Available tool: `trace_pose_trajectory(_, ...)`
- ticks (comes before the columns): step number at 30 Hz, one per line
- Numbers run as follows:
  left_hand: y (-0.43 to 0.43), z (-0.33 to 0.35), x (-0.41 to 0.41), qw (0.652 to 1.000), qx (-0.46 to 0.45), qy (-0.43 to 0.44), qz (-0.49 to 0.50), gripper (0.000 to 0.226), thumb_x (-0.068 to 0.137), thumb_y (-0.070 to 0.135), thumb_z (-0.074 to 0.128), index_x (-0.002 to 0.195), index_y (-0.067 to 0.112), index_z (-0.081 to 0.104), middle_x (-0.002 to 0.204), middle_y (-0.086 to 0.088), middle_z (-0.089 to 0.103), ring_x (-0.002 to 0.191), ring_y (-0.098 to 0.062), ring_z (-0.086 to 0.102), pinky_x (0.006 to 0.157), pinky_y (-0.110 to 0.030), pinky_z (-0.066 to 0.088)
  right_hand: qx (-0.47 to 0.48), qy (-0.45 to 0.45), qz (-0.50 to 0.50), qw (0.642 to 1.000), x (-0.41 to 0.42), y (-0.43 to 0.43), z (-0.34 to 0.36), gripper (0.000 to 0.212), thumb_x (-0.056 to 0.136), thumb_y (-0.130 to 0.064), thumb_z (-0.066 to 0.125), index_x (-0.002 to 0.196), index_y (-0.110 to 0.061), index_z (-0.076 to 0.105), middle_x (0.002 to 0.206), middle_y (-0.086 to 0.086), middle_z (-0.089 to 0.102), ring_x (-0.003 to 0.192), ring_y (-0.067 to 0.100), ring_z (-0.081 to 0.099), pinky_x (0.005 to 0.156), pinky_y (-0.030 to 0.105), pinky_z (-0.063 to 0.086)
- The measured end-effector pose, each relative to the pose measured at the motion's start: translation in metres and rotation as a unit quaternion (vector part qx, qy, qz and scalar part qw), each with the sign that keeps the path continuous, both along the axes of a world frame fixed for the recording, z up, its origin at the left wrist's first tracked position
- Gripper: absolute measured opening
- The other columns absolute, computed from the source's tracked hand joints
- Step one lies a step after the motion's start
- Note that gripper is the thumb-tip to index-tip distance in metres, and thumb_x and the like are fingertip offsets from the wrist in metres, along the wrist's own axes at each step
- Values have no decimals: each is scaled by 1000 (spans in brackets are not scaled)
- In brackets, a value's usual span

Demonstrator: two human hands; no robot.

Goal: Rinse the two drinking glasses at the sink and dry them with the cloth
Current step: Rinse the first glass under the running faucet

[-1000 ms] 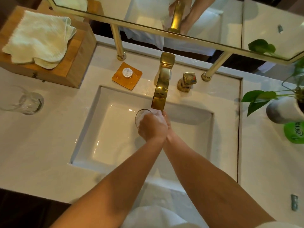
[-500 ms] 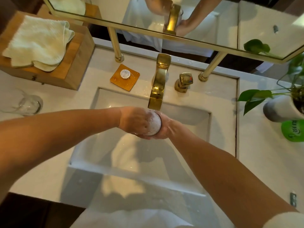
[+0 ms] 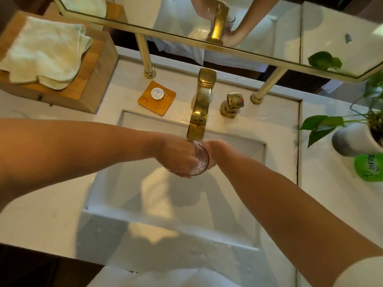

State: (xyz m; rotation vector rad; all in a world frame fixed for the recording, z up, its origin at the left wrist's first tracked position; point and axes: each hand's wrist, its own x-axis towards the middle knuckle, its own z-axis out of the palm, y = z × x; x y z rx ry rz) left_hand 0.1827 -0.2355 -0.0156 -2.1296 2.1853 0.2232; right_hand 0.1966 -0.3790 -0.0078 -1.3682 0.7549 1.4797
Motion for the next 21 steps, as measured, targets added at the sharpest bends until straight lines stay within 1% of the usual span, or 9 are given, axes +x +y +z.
trace_pose_trajectory(4,6,-13,-9,979,-47,-50,191,53,108,42,29,94,6,65,83,-9,65,68,-21,63,60,-32,54,94,-39,-145,984,-8,2,-19,56,100,-42,40,69,-4,68,69,15,67,66,28,66,66,38,53)
trace_pose_trajectory(7,-10,-21,-40,870,-162,-54,462,47,103,40,38,71,16,62,62,-2,59,54,-18,57,49,-24,35,87,-59,-315,943,-17,15,-30,52,98,-46,49,61,-12,62,53,3,60,44,14,58,41,21,48)
trace_pose_trajectory(11,-64,-14,-69,506,-250,169,808,31,95,31,58,84,5,69,81,-13,66,78,-29,62,71,-35,48,168,-130,-438,873,-42,29,-49,36,91,-33,46,61,-17,55,46,-3,53,41,8,53,48,21,47)
trace_pose_trajectory(13,-74,-8,-64,309,-261,280,871,30,96,30,57,94,3,69,92,-14,66,89,-28,62,84,-39,51,130,-127,-474,862,-52,33,-63,28,90,-30,51,67,-16,57,58,1,52,52,12,55,58,24,48)
trace_pose_trajectory(15,-67,-15,-51,137,-299,421,846,26,98,25,56,101,3,68,101,-16,69,91,-29,64,73,-30,54,44,-144,-475,867,-59,30,-76,21,89,-30,59,74,-15,57,70,4,52,59,16,56,59,29,48)
trace_pose_trajectory(16,-59,-13,-47,102,-274,485,824,24,98,22,56,109,3,66,106,-16,69,94,-29,65,62,-23,53,18,-160,-459,874,-60,28,-81,21,89,-30,61,74,-15,58,72,5,55,58,18,58,57,29,49)
trace_pose_trajectory(17,-51,-11,-46,123,-221,530,809,29,98,22,56,118,3,62,103,-12,66,95,-28,63,59,-17,49,5,-174,-444,879,-61,25,-81,21,88,-29,63,74,-13,60,72,8,59,57,20,61,57,30,52)
trace_pose_trajectory(19,-35,-9,-49,236,-95,495,831,37,92,38,64,118,11,63,89,-4,60,87,-24,59,66,-24,45,11,-195,-424,884,-61,20,-75,16,83,-24,68,77,-10,65,78,14,66,70,29,66,71,38,54)
trace_pose_trajectory(21,-24,-6,-48,234,-79,409,878,43,89,46,64,116,13,60,99,-7,59,94,-26,59,77,-32,45,4,-215,-393,894,-58,17,-69,12,85,-22,69,82,-10,68,85,17,69,78,32,66,79,43,53)
